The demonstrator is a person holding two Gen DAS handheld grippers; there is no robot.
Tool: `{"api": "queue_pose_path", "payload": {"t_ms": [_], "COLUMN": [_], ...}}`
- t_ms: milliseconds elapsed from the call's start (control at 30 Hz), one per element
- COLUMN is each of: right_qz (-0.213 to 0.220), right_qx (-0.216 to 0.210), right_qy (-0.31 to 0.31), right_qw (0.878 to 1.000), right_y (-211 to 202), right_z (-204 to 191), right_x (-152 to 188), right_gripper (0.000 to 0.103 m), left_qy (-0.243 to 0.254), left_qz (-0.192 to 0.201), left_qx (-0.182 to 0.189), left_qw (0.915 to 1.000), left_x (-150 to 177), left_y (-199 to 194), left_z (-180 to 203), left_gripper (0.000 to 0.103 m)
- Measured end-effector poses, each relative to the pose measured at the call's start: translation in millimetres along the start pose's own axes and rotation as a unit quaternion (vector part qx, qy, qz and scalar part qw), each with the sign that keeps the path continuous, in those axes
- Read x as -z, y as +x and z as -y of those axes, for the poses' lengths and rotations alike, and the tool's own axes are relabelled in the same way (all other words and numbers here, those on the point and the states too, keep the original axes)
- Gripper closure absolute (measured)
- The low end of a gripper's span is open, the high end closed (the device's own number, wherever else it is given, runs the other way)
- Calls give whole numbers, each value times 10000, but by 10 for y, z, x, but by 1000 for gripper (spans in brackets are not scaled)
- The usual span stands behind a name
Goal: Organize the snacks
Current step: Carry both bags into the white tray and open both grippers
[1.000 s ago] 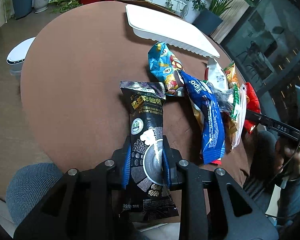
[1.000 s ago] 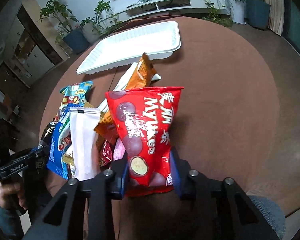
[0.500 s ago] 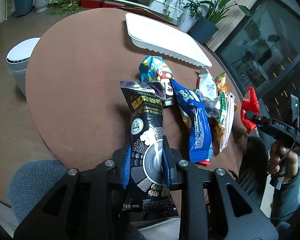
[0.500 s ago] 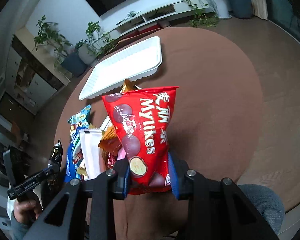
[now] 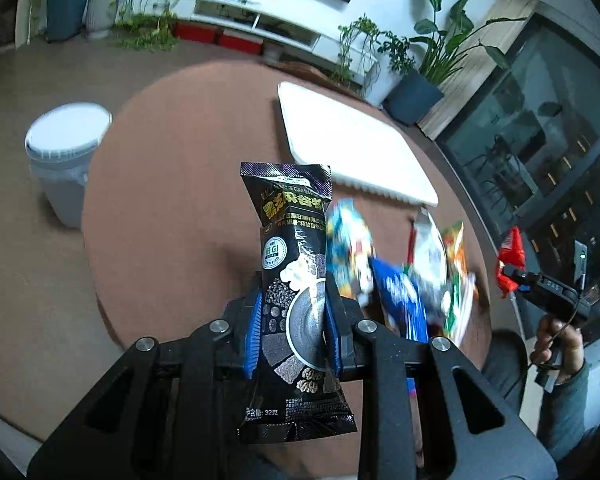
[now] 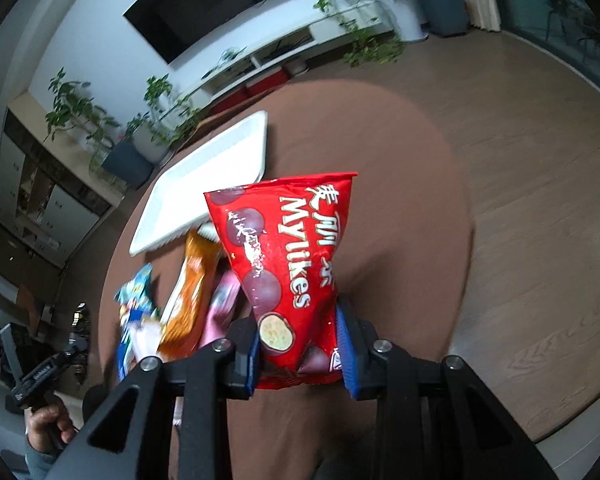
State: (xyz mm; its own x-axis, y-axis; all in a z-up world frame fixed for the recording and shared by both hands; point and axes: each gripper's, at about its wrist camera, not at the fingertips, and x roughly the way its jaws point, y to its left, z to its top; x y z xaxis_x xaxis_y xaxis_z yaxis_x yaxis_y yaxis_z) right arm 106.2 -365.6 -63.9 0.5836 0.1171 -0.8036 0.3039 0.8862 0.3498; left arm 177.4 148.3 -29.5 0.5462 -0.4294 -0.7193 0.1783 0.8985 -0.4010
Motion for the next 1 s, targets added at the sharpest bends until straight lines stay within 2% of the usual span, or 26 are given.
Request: {"api": "queue_pose_path", "payload": {"t_ms": [167,267,400,500,567,767,1000], "right_qz": [319,413,329,86,-168,-663,-974], "right_qx": [75,-89,-333,-461,-439,-198,103], "right_qy": [-60,-286,-714,-997,-1146,-1303,-1564], "right_qw": [9994,9987,9963,9939,9923,9891,9828], "right_y": [-36,37,296,654,957,1573,1948], "right_z": [-14,-227,-665,-1010,-1188,-1367,-1407], "right_x": [-416,-743,-1081,-1250,-1337,-1425,-1347], "right_gripper": [70,70,70,70,70,70,70], "left_qy": [448,693,1104,1316,1373,1307,1399], "left_qz": [225,241,113,-75,-233,-618,-866], "left_qx": [-98,-114,-163,-276,-326,-438,-660], "left_qw": [9987,9972,9937,9909,9897,9885,9842], "left_x": [-582,-995,-1452,-1673,-1737,-1795,-1759], "left_y": [46,208,555,876,1128,1667,2080], "left_z": [119,267,507,654,760,828,911], "left_gripper": [79,79,79,79,79,79,79]}}
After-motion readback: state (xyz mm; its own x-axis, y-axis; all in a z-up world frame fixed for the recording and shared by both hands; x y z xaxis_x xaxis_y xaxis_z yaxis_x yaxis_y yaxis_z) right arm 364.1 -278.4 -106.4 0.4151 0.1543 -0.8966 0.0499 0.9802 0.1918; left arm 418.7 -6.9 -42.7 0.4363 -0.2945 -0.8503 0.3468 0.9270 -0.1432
